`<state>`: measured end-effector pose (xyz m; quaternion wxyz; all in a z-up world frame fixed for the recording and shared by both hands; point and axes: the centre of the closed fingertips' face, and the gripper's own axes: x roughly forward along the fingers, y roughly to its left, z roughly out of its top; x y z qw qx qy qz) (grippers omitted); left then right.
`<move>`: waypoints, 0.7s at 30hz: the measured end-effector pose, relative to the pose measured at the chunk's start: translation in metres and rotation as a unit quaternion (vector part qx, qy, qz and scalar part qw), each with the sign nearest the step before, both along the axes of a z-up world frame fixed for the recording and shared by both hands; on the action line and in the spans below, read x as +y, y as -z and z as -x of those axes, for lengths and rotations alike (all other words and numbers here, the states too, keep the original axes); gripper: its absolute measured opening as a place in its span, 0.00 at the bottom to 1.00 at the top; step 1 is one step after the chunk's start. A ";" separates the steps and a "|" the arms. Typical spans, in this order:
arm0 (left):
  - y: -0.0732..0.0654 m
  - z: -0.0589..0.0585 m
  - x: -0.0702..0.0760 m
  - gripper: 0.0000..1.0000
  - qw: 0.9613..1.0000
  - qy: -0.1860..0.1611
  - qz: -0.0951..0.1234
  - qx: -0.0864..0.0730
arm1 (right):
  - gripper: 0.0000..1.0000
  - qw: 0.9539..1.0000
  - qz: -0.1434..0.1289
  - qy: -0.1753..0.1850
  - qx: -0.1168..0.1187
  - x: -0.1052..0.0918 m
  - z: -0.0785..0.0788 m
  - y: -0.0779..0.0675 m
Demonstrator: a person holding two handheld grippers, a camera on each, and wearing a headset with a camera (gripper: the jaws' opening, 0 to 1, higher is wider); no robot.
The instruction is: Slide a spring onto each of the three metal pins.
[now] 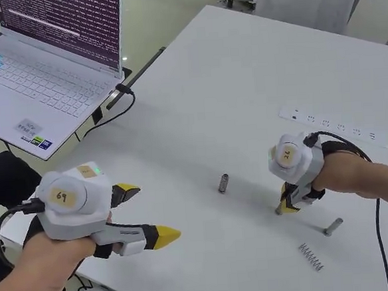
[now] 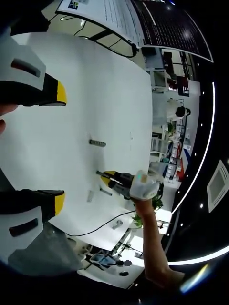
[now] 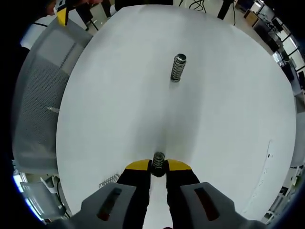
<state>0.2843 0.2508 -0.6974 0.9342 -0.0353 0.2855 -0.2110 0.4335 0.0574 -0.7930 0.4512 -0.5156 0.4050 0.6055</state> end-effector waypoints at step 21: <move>-0.007 -0.002 -0.004 0.68 1.000 0.008 -0.003 -0.008 | 0.20 0.999 -0.023 0.022 -0.017 -0.002 -0.006 -0.029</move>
